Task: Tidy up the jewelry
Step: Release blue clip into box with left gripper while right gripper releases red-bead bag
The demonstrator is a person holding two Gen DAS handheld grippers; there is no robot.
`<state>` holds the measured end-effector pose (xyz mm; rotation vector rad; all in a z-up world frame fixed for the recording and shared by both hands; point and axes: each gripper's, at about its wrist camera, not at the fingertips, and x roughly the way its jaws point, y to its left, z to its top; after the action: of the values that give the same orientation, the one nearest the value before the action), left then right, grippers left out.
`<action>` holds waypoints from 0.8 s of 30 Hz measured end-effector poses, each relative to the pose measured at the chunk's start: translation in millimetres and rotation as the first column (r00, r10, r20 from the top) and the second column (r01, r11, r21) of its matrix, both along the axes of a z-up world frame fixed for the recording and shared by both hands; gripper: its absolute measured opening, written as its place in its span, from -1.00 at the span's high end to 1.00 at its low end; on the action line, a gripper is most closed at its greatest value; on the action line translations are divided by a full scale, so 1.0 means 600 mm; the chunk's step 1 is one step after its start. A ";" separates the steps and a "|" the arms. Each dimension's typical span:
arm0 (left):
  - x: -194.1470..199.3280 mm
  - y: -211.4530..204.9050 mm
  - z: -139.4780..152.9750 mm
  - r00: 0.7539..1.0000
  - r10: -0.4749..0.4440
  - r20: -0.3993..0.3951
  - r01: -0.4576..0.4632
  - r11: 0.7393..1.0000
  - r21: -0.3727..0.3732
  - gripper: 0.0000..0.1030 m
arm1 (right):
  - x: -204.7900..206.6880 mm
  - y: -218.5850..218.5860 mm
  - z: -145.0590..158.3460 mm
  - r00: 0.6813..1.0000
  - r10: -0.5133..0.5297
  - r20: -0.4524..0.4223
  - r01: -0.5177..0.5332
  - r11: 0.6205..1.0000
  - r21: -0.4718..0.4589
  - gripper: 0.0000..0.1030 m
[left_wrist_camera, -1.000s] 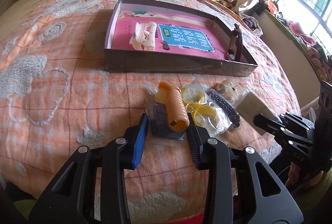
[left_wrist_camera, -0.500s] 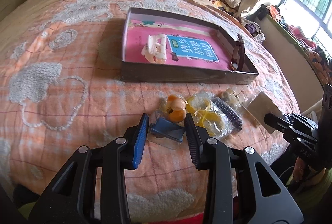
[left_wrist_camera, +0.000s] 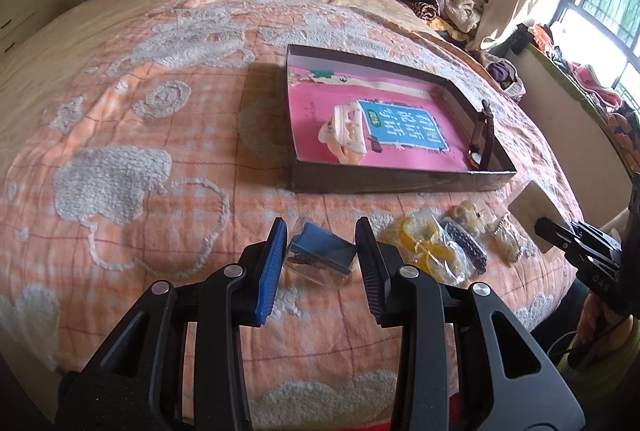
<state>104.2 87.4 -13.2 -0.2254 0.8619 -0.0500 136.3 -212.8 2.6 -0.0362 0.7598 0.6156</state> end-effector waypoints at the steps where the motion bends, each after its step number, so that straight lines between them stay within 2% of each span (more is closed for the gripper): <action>1: 0.003 0.001 0.001 1.000 0.002 0.002 -0.002 1.000 0.001 0.46 | 0.003 -0.001 0.003 1.000 -0.004 0.004 0.004 1.000 0.001 0.60; 9: 0.045 -0.002 0.017 1.000 -0.009 0.026 0.009 1.000 0.013 0.47 | 0.037 -0.011 0.026 0.998 -0.050 0.046 0.049 0.999 0.011 0.60; 15: 0.083 -0.031 0.029 0.998 -0.042 0.052 0.041 0.999 0.016 0.46 | 0.066 -0.027 0.042 0.992 -0.100 0.074 0.098 0.995 0.028 0.60; 24: 0.140 -0.078 0.023 0.995 -0.085 0.048 0.084 0.996 0.013 0.46 | 0.114 -0.060 0.049 0.975 -0.205 0.088 0.201 0.978 0.052 0.60</action>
<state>188.0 40.5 0.5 -0.1763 0.8233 -0.1289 204.8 -248.7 32.0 0.0517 0.6503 0.4324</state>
